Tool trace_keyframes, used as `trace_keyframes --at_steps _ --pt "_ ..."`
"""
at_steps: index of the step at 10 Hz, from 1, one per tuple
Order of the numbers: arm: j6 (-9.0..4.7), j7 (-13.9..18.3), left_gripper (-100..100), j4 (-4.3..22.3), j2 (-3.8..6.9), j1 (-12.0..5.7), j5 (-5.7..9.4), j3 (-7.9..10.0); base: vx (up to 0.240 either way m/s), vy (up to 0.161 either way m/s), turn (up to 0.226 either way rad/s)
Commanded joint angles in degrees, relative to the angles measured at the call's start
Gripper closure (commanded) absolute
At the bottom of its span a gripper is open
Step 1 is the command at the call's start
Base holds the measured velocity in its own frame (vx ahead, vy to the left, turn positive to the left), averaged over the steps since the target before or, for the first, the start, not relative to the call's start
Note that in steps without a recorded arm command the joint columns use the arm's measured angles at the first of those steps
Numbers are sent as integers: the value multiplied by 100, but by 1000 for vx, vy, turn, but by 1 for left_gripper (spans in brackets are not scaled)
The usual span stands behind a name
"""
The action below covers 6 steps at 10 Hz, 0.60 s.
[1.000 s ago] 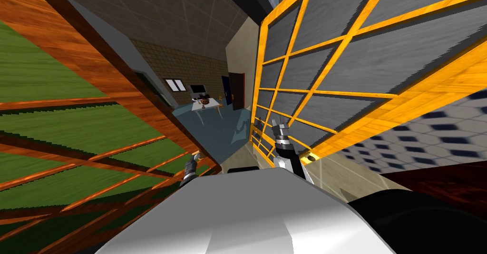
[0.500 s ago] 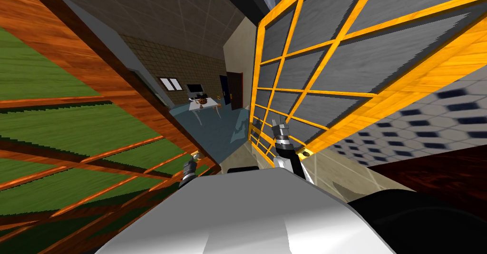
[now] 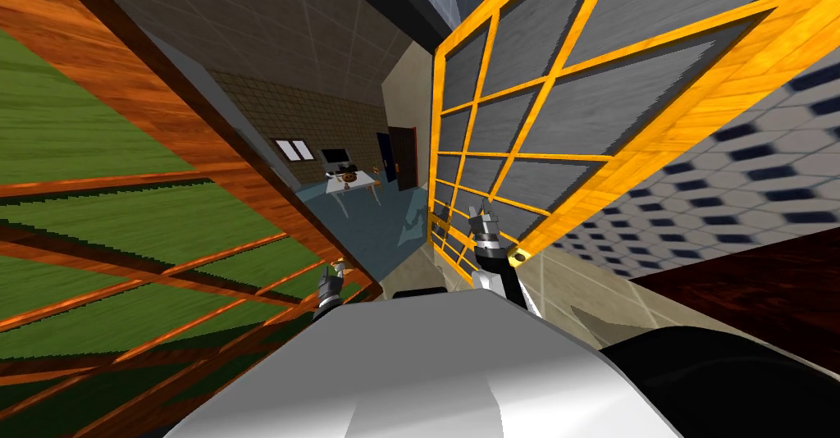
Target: Pull the door open
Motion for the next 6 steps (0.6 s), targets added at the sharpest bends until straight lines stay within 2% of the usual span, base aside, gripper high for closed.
trace_keyframes --at_steps 1,3,4,6 --pt "18 159 -100 -3 -10 -19 51 -32 -49 -20 -8" --pt "25 523 -100 -3 -49 -81 241 -124 -46 -5 -17" --pt "25 585 -100 -3 -49 -81 241 -124 -48 -2 -13" --pt "32 953 -100 -3 -94 -151 456 -227 -62 0 -25"
